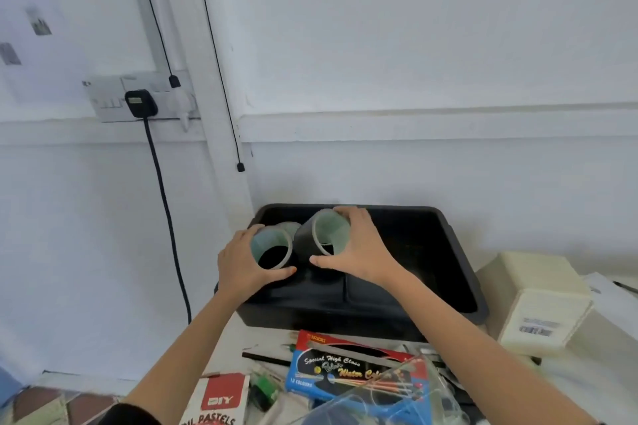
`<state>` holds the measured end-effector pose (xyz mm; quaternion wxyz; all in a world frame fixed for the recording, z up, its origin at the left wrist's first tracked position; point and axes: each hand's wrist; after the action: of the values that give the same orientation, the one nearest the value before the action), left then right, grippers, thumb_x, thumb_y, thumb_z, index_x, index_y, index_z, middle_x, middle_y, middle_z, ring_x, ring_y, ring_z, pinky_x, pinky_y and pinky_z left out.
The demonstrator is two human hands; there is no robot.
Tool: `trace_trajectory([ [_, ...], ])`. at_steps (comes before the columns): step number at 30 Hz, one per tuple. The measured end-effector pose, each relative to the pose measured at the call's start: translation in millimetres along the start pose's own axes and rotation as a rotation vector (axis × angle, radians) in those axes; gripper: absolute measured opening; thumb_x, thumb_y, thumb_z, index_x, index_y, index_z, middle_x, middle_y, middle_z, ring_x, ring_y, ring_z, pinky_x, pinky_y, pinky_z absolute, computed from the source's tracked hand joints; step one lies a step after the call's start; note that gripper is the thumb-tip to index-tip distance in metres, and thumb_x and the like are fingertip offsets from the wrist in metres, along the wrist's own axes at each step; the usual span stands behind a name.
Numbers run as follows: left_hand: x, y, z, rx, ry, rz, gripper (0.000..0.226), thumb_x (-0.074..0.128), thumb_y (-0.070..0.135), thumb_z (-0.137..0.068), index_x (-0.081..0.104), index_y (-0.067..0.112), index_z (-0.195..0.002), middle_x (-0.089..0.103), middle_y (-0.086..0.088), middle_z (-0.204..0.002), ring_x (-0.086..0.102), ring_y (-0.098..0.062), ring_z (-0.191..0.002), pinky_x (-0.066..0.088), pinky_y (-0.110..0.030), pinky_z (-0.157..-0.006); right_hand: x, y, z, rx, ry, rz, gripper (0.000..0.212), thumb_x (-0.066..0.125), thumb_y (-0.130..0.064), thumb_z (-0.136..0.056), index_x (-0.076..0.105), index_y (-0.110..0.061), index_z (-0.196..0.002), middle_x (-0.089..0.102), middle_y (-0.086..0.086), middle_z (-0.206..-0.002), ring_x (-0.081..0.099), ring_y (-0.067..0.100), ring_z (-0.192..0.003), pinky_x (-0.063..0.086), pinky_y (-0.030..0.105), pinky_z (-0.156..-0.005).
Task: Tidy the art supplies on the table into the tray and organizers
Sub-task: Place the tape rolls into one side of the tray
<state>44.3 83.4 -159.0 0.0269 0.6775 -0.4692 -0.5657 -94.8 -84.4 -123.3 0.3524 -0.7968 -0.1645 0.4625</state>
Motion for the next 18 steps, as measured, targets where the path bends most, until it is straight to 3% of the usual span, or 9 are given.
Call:
trace_trajectory([
  [3, 5.7, -20.8, -9.1, 0.011, -0.102, -0.102, 0.100, 0.082, 0.060, -0.050, 0.041, 0.026, -0.135, 0.048, 0.004, -0.136, 0.033, -0.021, -0.135, 0.015, -0.040, -0.112, 12.1, 6.7, -12.1, -0.020, -0.125, 0.116, 0.093, 0.084, -0.042, -0.060, 0.035, -0.019, -0.135, 0.041, -0.003, -0.131, 0.042, 0.011, -0.116, 0.034, 0.033, -0.107],
  [7, 16.1, -35.9, -16.9, 0.111, -0.220, -0.184, 0.104, 0.082, 0.058, -0.053, 0.035, 0.024, -0.139, 0.040, 0.006, -0.145, 0.012, -0.020, -0.145, -0.006, -0.037, -0.115, 20.6, 13.4, -29.4, -0.012, -0.277, 0.393, 0.095, 0.079, -0.048, -0.062, 0.031, -0.018, -0.139, 0.044, -0.002, -0.137, 0.043, 0.018, -0.126, 0.012, 0.046, -0.117],
  [10, 24.8, -39.2, -24.4, 0.133, -0.319, -0.197, 0.107, 0.083, 0.056, -0.052, 0.032, 0.026, -0.141, 0.036, 0.005, -0.149, 0.008, -0.017, -0.145, -0.009, -0.036, -0.117, 25.3, 13.4, -41.1, -0.035, -0.359, 0.520, 0.096, 0.078, -0.047, -0.063, 0.029, -0.017, -0.140, 0.046, -0.001, -0.137, 0.044, 0.020, -0.126, 0.010, 0.046, -0.117],
  [18, 41.3, -56.0, -38.6, 0.127, -0.445, -0.194, 0.107, 0.086, 0.048, -0.053, 0.028, 0.030, -0.142, 0.033, -0.002, -0.151, 0.004, -0.024, -0.145, -0.005, -0.039, -0.118, 28.8, 6.1, -53.5, -0.029, -0.482, 0.669, 0.095, 0.080, -0.040, -0.066, 0.027, -0.009, -0.140, 0.051, 0.006, -0.130, 0.050, 0.026, -0.117, 0.028, 0.040, -0.110],
])
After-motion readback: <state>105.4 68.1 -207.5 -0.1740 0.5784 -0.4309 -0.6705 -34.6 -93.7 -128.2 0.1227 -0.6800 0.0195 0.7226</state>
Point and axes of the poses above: each hand's wrist, its own z-axis away from the middle knuckle, its own x-axis out of the palm, y = z × x
